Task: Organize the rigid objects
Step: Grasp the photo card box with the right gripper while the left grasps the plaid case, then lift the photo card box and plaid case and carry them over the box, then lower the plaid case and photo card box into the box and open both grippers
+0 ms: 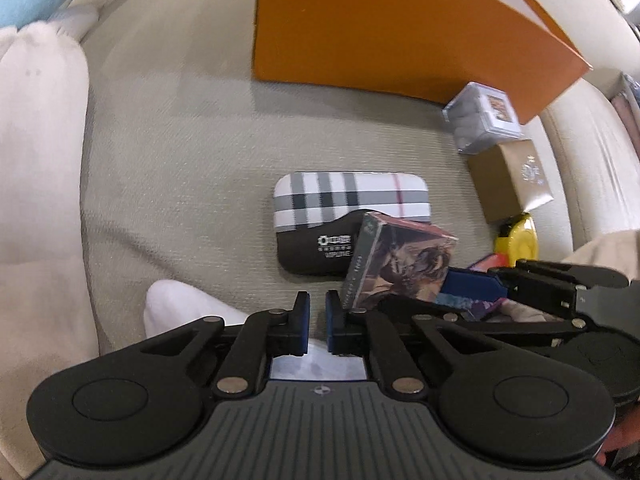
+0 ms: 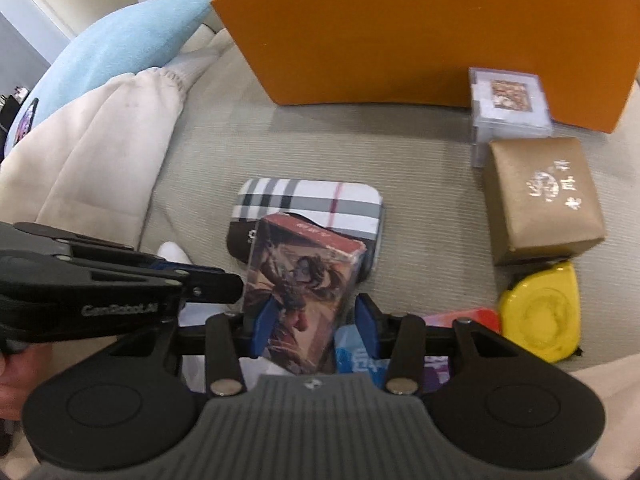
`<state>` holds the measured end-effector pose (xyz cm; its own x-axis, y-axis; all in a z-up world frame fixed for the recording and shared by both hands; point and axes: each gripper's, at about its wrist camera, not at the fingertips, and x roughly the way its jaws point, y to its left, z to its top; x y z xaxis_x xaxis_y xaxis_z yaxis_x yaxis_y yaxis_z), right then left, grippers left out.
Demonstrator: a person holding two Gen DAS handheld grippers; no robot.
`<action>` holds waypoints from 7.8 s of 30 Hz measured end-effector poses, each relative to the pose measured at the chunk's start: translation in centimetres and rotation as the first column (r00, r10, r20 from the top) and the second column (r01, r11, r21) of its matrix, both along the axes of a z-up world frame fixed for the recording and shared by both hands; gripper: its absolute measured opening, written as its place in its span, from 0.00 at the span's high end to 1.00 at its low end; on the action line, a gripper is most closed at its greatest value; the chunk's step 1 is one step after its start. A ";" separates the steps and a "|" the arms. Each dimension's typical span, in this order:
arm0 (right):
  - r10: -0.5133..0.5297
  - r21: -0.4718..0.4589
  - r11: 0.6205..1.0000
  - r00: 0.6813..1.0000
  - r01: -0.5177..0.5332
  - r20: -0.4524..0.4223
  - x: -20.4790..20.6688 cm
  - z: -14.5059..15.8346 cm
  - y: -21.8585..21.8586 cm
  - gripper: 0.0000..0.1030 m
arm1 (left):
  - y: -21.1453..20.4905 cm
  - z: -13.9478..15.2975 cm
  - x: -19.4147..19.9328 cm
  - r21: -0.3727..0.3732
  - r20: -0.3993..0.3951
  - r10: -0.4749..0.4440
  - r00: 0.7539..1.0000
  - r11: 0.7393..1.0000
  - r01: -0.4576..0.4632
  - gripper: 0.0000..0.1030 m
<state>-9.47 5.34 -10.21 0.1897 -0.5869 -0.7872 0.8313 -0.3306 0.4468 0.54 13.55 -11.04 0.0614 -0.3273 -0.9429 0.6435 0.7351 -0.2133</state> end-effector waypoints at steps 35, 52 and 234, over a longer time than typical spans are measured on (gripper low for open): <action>-0.074 0.005 0.997 0.992 0.075 -0.102 -0.7 2.2 1.0 0.49 | 0.8 2.5 -0.1 -0.097 0.067 -0.006 0.998 0.995 0.012 0.23; -0.039 -0.003 0.999 0.998 0.039 0.051 0.4 -0.7 -1.4 0.44 | 1.0 1.0 1.5 -0.106 -0.045 0.031 0.999 0.994 -0.035 0.29; -0.406 0.003 0.914 0.912 0.406 0.053 -26.7 5.5 -10.4 0.77 | -20.2 4.3 11.9 -0.066 0.200 -0.111 0.973 0.990 0.126 0.66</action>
<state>-36.13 -5.09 -4.72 -0.0265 -0.6278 -0.7779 0.6020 -0.6313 0.4889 12.47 -6.64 -6.79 0.1984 -0.4151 -0.8879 0.7599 0.6373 -0.1281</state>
